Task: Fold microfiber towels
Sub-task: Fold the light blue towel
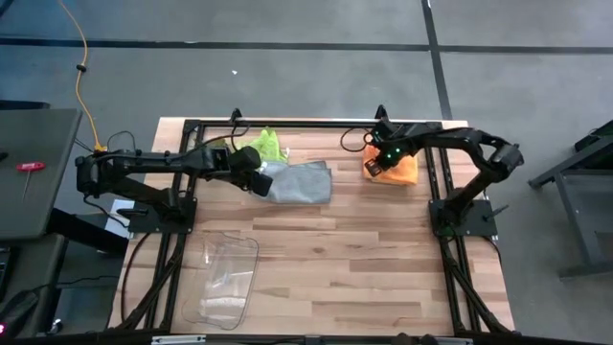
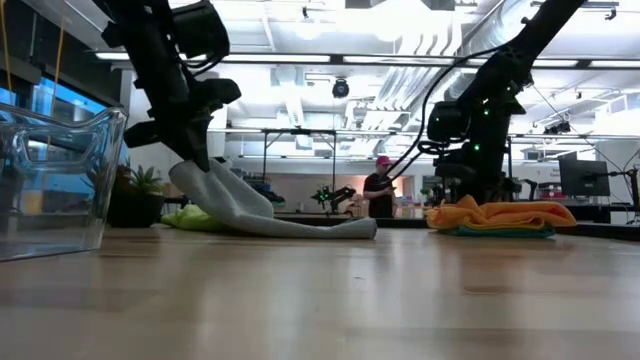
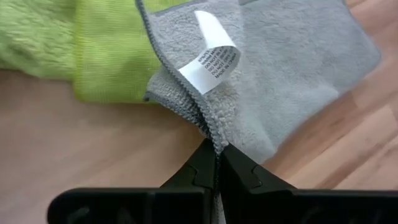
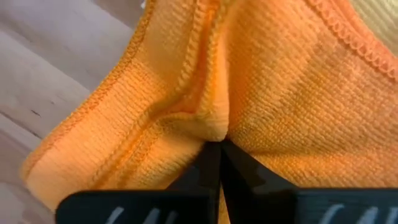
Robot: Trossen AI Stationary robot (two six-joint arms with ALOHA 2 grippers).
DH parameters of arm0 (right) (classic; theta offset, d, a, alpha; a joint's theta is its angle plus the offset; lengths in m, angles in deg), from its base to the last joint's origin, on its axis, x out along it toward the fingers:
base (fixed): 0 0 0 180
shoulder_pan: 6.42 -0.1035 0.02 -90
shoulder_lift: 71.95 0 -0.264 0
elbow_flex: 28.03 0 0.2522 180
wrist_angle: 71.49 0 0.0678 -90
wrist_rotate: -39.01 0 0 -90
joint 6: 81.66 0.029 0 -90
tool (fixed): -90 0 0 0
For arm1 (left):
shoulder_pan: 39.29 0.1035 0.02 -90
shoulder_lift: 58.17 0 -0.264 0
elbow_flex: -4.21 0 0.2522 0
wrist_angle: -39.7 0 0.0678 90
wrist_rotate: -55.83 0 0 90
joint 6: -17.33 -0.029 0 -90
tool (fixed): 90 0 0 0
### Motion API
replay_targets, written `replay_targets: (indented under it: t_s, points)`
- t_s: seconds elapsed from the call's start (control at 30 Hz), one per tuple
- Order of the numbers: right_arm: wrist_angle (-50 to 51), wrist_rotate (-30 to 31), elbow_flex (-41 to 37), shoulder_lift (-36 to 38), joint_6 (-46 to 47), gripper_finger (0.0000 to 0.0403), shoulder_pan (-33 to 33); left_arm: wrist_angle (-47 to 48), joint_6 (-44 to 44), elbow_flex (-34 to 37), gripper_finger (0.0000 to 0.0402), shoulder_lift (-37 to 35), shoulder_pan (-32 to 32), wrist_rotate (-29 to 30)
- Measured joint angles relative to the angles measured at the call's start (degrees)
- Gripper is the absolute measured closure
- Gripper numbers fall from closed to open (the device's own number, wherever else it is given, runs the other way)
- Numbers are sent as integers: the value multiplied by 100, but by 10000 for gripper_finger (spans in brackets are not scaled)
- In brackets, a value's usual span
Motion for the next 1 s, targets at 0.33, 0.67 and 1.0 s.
replay_targets:
  t_s: [0.33, 0.67, 1.0]
  points:
    - [16, 106, 0, 1226, 288, 394, 26, 177, -133, 0, 401, 0, 167, 218]
    - [-1759, -1014, 21, 1408, 1315, 387, -907, 168, -192, 0, 401, 0, 188, 204]
    - [-4024, -845, 272, -1017, 2406, 401, -2568, 157, -192, 0, 401, 0, 188, 204]
